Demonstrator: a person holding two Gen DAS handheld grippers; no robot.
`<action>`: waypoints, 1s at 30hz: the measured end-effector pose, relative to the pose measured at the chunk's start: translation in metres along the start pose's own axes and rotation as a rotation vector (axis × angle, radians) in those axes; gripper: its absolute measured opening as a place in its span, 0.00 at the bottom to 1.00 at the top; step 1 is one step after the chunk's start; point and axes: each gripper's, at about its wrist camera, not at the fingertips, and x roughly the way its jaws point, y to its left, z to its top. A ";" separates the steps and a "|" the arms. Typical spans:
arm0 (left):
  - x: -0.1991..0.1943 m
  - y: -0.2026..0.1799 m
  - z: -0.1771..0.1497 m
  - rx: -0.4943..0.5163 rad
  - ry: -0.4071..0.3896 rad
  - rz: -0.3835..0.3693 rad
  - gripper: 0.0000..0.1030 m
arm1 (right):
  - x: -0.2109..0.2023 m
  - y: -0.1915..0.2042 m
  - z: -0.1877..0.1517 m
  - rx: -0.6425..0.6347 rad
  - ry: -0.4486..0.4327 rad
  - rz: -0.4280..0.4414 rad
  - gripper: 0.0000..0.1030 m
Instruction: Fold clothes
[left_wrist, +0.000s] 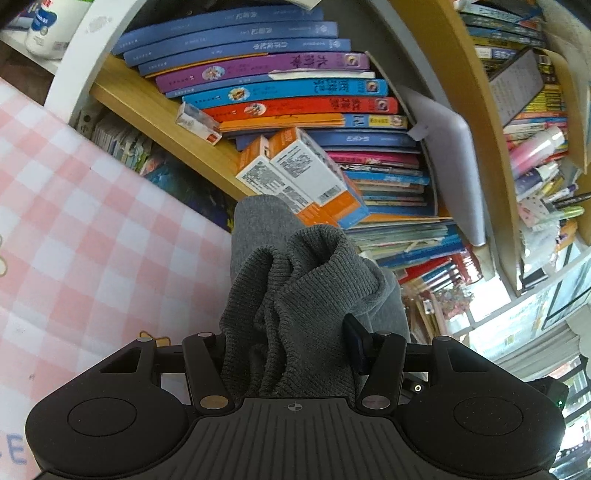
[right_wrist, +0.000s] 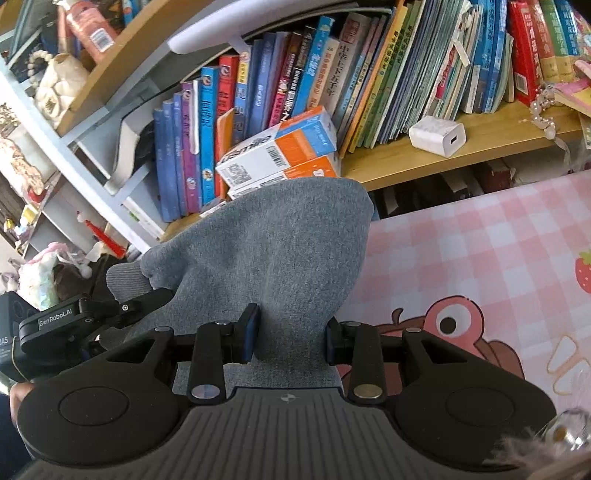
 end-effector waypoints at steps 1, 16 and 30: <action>0.003 0.002 0.001 -0.002 0.003 0.004 0.52 | 0.002 -0.002 -0.001 0.006 0.003 0.000 0.30; 0.005 0.021 -0.006 -0.039 0.004 0.098 0.62 | 0.014 -0.021 -0.010 0.050 0.001 -0.053 0.57; -0.075 0.008 -0.040 -0.013 -0.048 0.187 0.65 | -0.048 -0.007 -0.058 0.083 -0.027 -0.119 0.72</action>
